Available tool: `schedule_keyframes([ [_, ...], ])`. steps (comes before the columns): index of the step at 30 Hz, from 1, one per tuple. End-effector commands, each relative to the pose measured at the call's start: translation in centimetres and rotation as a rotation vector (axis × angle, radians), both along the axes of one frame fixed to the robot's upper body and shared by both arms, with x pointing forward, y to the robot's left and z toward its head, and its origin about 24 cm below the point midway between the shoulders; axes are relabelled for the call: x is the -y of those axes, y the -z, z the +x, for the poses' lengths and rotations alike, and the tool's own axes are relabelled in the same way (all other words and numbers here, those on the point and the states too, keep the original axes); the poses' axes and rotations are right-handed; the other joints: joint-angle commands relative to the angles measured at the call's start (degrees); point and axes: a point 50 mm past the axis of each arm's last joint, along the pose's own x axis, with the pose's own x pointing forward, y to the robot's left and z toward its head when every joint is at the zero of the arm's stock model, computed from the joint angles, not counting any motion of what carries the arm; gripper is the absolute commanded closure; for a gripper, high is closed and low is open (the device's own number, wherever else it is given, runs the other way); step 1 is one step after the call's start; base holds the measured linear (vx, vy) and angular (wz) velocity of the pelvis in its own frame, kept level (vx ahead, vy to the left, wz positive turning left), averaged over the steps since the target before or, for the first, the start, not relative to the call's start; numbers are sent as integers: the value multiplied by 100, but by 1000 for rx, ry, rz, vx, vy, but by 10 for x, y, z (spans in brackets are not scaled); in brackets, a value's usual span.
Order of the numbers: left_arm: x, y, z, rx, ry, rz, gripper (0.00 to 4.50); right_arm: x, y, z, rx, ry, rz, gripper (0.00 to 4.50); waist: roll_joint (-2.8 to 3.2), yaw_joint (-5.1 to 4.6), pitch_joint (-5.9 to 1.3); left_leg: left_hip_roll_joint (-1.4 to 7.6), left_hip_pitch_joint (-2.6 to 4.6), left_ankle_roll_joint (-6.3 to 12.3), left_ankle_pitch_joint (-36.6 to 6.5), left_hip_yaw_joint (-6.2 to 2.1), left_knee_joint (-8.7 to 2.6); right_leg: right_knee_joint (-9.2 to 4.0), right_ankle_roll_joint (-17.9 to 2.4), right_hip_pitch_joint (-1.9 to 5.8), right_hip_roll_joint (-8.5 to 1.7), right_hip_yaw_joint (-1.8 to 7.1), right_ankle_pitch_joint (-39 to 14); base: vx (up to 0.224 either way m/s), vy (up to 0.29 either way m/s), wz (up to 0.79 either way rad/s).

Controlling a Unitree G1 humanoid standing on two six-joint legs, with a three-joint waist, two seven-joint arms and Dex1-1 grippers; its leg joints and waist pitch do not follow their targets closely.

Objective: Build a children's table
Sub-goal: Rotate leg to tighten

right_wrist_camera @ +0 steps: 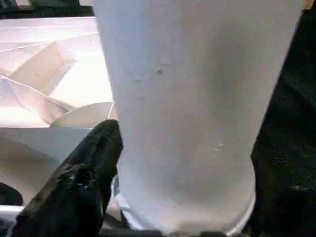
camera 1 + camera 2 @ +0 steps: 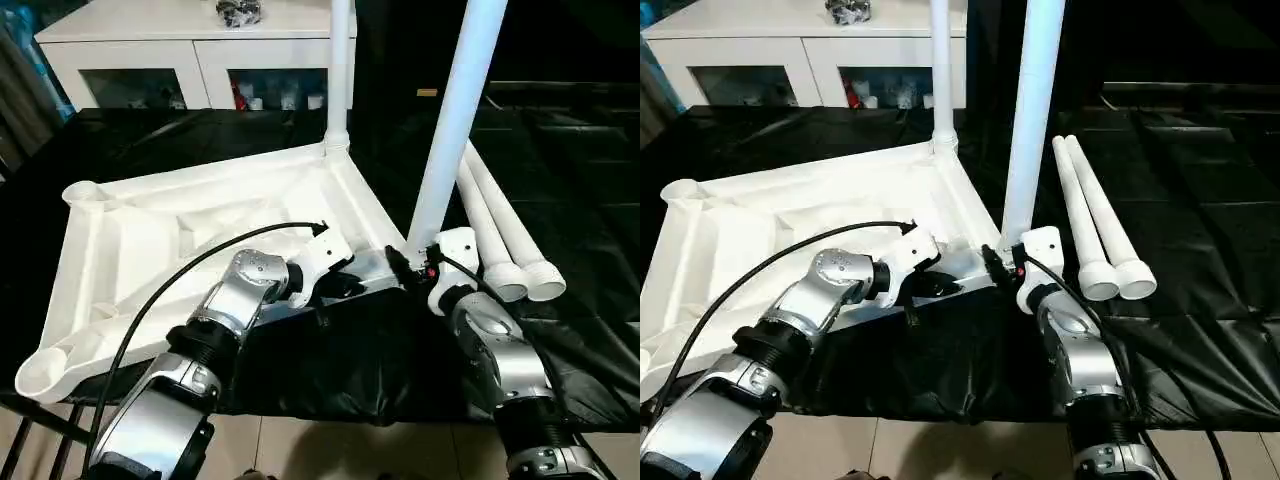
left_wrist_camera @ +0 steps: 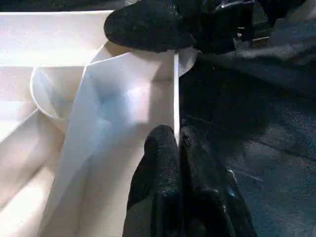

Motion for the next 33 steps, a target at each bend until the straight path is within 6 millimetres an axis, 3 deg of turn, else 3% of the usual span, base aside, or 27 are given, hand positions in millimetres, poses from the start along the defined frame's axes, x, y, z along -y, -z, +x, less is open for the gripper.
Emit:
schedule_keyframes([
  [1, 24, 2, -12, -19, 105, -23, 450, -41, 4, -10, -25, -224, 58, 62, -51, -6, -257, 300, 56, 168, -2211, -171, -476, -536, -987, 180, -417, 252, -2494, 0, 0, 0],
  [6, 11, -1, -14, -14, 186, -31, 450, -24, 0, -15, 0, -336, -45, 8, -61, 21, -303, 300, 28, 351, -1711, -131, -435, -466, -1207, 225, -409, 265, -1725, 0, 0, 0],
  [11, 1, -5, -21, -35, 304, -51, 450, -13, -6, -28, -6, -522, -58, 8, -74, 79, -345, 301, -12, 662, -1093, -107, -375, -366, -1445, 295, -399, 251, -866, 0, 0, 0],
  [13, -5, -5, -23, -45, 348, -35, 450, -9, -8, -37, -21, -621, -57, 8, -54, 106, -343, 324, -12, 734, -1023, -102, -371, -343, -1497, 289, -397, 238, -744, 0, 0, 0],
  [14, -7, -5, -24, -48, 361, -26, 450, -8, -8, -40, -28, -656, -58, 8, -59, 129, -344, 332, -2, 746, -1088, -101, -370, -346, -1496, 296, -387, 230, -798, 0, 0, 0],
  [15, -10, -4, -24, -50, 373, -12, 450, -6, -8, -45, -44, -703, -64, 8, -25, 140, -327, 345, 9, 713, -1219, -99, -382, -365, -1482, 278, -385, 230, -964, 0, 0, 0],
  [20, -21, -4, -26, -59, 426, 21, 450, 2, -9, -57, -109, -842, -98, 8, -55, 189, -292, 356, 59, 460, -1614, -105, -419, -440, -1323, 251, -405, 252, -1778, 0, 0, 0],
  [25, -30, -3, -32, -85, 490, 44, 450, 11, -10, -61, -167, -905, -108, 8, -56, 191, -311, 364, 40, 452, -1495, -110, -417, -401, -1348, 256, -410, 259, -1594, 0, 0, 0],
  [26, -31, -3, -33, -86, 494, 42, 450, 12, -11, -61, -170, -908, -109, 33, -57, 193, -315, 358, 38, 453, -1454, -105, -409, -399, -1366, 258, -410, 259, -1544, 0, 0, 0],
  [31, -35, -3, -36, -100, 527, 59, 450, 14, -11, -62, -193, -930, -111, 53, -64, 202, -326, 352, 38, 477, -1324, -102, -394, -380, -1389, 262, -407, 254, -1436, 0, 0, 0],
  [33, -36, -3, -36, -103, 532, 60, 450, 14, -11, -62, -197, -933, -109, 84, -73, 201, -321, 349, 31, 481, -1314, -101, -395, -381, -1380, 261, -406, 252, -1453, 0, 0, 0],
])
